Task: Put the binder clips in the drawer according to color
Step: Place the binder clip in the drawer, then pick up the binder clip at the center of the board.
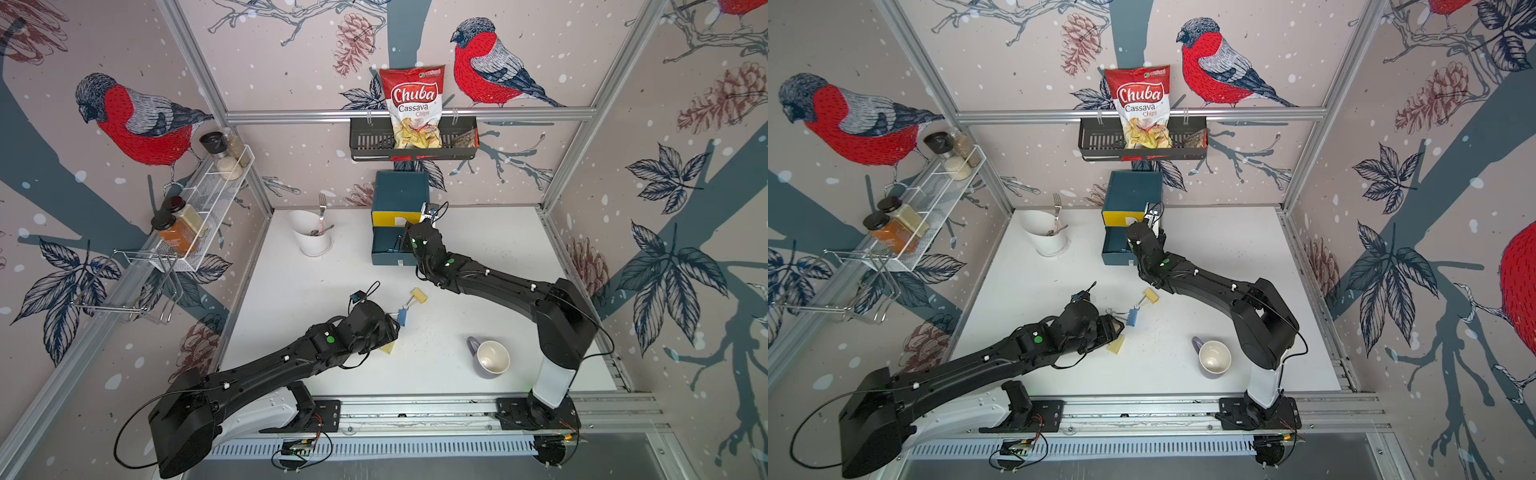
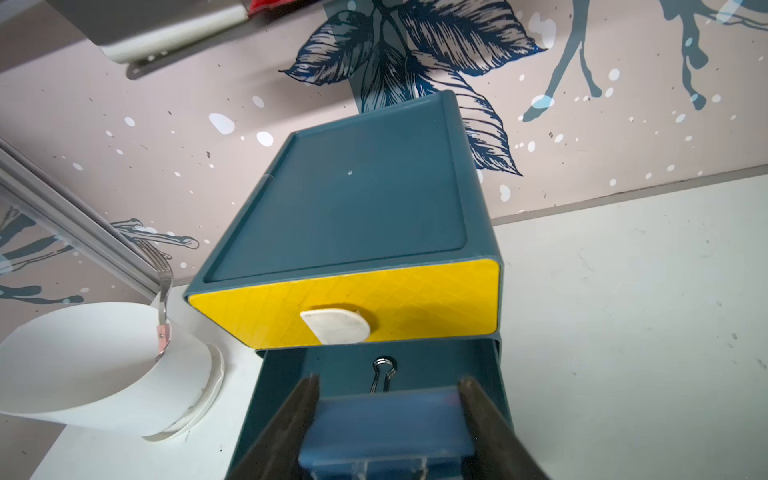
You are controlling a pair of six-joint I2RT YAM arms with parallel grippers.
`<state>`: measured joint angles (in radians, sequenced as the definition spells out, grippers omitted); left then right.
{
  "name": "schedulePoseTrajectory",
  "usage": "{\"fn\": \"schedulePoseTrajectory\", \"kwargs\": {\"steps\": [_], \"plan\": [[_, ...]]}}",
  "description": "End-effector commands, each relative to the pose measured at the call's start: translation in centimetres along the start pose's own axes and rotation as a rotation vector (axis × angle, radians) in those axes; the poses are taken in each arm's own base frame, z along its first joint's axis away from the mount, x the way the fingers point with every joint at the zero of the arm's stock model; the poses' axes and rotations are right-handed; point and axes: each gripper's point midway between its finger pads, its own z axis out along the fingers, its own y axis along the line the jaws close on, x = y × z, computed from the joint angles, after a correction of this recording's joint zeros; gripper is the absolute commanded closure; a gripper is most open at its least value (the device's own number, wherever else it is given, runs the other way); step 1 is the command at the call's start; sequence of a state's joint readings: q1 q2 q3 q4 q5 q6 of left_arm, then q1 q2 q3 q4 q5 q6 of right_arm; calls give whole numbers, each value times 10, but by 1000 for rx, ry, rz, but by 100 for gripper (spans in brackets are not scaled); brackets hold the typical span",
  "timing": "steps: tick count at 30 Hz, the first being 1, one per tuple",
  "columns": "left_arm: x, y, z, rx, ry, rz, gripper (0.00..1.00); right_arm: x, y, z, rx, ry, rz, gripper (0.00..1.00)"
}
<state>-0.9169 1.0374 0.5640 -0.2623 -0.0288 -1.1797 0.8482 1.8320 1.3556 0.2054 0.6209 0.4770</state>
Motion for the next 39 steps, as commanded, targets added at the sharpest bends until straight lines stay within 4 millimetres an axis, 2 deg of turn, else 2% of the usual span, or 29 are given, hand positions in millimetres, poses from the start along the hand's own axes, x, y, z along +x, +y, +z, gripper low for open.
{"fn": "schedulePoseTrajectory", "kwargs": {"steps": [1,5,9,14,17,24,27,30,33,36,37,39], "plan": [[-3,-5,-2,14,-18,-5,33,-7,-5,9,29,-53,61,58],[-2,-6,-3,15,-15,0,33,5,-14,20,28,-14,76,58],[-1,-6,-4,12,-12,0,34,20,-11,25,11,37,60,56],[-3,-7,-4,7,-17,-6,32,38,-9,29,17,121,46,45],[-1,-7,0,-7,0,-9,31,42,-11,27,27,139,44,33],[3,-10,7,-38,-15,-100,30,28,-6,18,-11,138,44,26],[4,-19,9,-18,-35,-182,32,15,-7,8,-16,124,50,25],[4,-23,12,-30,-50,-278,37,-4,-10,-11,-27,95,61,26],[5,-24,19,-71,-45,-400,36,-22,-18,-33,-33,72,67,26],[5,-21,24,-161,-57,-513,27,-35,-29,-58,-26,46,64,26],[4,-21,25,-201,-61,-559,18,-39,-33,-67,-25,38,65,26],[4,-18,27,-277,-63,-631,14,-43,-43,-84,-23,26,71,26]]}}
